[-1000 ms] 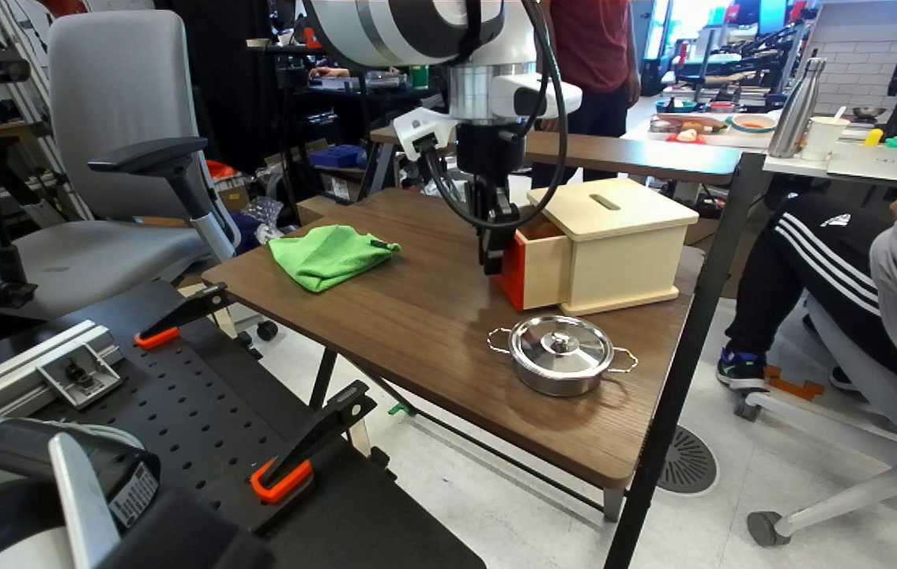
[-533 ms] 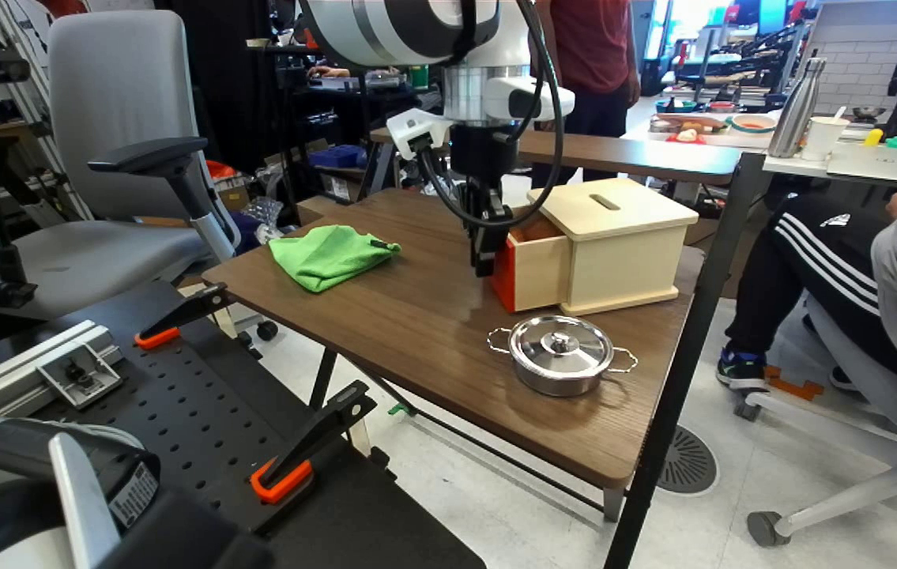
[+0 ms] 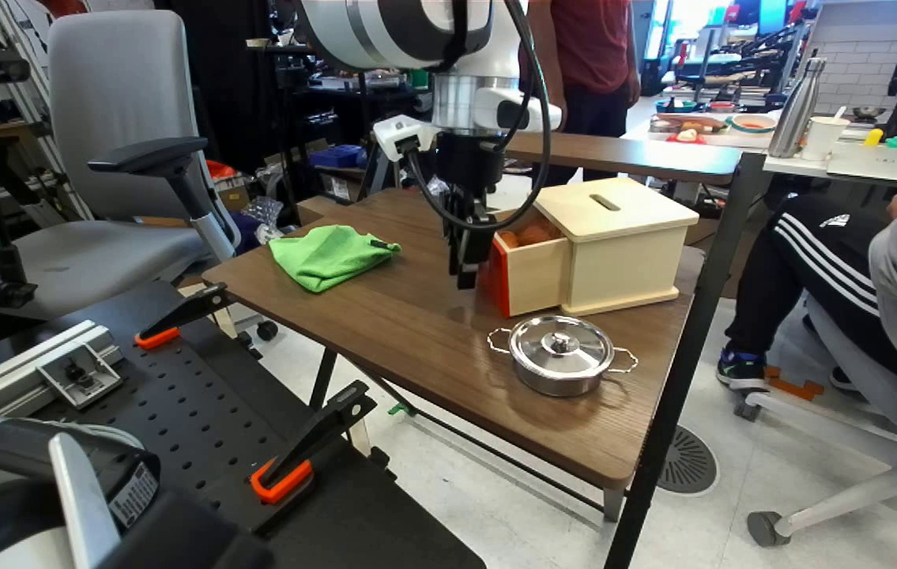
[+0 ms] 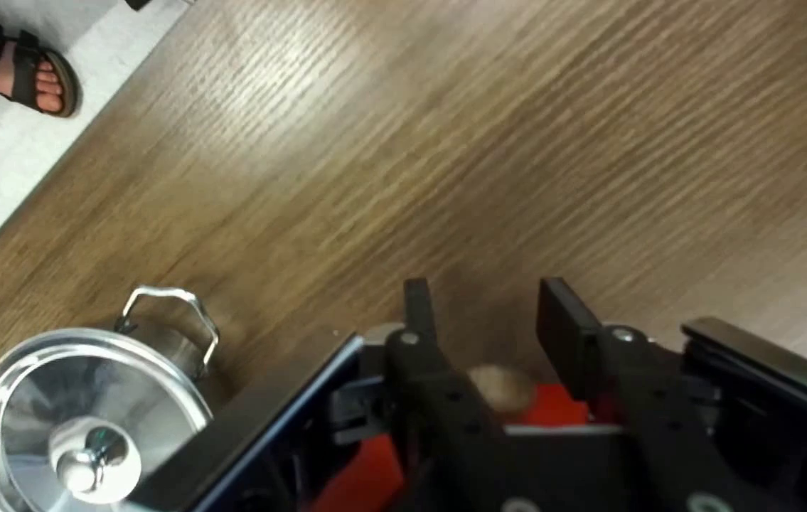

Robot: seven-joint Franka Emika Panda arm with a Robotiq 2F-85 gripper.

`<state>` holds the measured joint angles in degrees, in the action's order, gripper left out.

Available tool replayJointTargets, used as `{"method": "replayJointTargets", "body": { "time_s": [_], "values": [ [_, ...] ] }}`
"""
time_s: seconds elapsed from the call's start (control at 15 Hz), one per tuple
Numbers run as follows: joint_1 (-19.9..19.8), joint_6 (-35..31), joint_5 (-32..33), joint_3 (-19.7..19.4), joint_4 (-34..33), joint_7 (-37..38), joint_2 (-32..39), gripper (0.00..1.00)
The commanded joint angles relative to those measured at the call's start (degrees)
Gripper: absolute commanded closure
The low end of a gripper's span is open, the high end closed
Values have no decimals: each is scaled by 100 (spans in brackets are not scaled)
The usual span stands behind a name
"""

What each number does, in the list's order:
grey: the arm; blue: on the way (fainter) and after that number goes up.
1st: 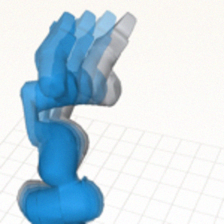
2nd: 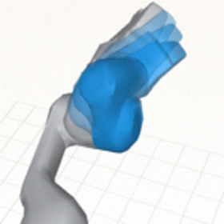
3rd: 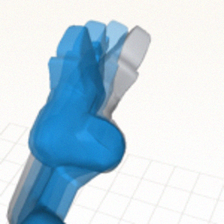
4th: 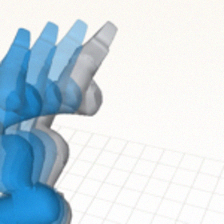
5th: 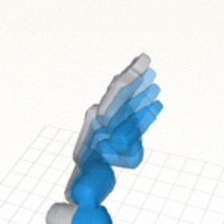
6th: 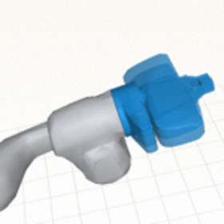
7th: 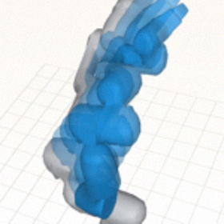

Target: Open the drawer

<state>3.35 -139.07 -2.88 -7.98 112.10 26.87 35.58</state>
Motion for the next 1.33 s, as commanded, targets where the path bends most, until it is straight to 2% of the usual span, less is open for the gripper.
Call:
{"method": "replayJointTargets", "body": {
  "time_s": [0.0,0.2,0.27,0.67,1.0,1.13,1.27],
  "values": [
    [-73,389,-122,136,23,-177,55,26],
    [-86,581,-133,168,-13,-187,115,4],
    [-81,611,-125,164,-9,-182,106,0],
    [-13,678,-37,145,327,-233,-378,0],
    [-25,464,-61,317,1164,-614,-1532,0],
    [-194,694,-307,536,1263,-1117,-1905,0],
    [-418,1120,-718,738,863,-1940,-1746,0]
  ]
}}
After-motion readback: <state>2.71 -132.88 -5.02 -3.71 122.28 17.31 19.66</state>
